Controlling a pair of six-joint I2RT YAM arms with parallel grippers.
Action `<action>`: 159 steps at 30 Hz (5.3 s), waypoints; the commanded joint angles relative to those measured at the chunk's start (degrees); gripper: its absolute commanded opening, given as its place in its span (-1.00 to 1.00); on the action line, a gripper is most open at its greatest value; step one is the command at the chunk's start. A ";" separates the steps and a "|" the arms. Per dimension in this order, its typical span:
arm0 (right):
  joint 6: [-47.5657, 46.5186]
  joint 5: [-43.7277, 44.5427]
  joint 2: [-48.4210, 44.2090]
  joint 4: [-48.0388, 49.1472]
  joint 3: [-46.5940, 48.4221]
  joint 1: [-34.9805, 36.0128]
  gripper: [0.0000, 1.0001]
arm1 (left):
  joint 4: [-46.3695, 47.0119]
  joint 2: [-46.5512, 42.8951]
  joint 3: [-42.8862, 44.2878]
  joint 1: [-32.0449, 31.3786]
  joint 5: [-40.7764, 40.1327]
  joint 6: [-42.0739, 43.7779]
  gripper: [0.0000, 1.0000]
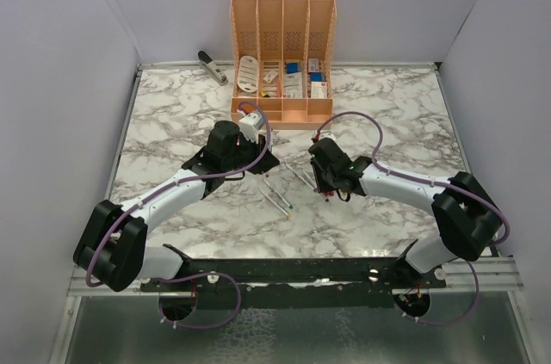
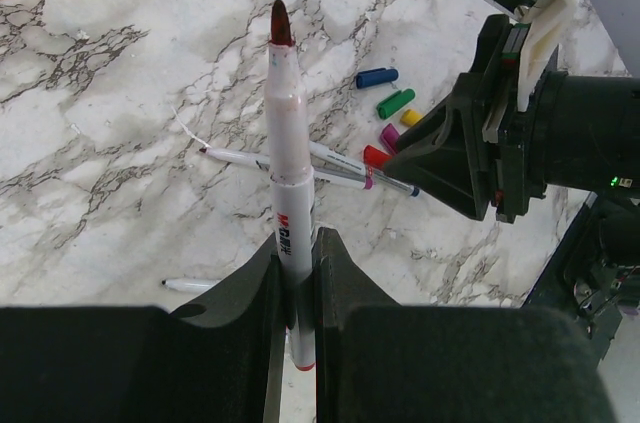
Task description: Insert the pens into the pen caps
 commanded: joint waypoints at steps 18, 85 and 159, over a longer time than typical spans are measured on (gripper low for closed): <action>-1.95 6.54 6.61 3.63 5.48 -0.40 -0.42 | 1.53 0.16 0.11 -0.06 1.67 0.19 -1.00; 5.68 -2.84 13.46 -7.97 -0.64 -0.96 -0.98 | 0.00 2.82 2.95 -0.11 1.16 2.56 -1.00; 6.46 -29.24 -17.11 49.96 1.90 -6.24 -0.98 | 17.87 -2.01 3.11 -1.56 23.01 -2.71 -1.00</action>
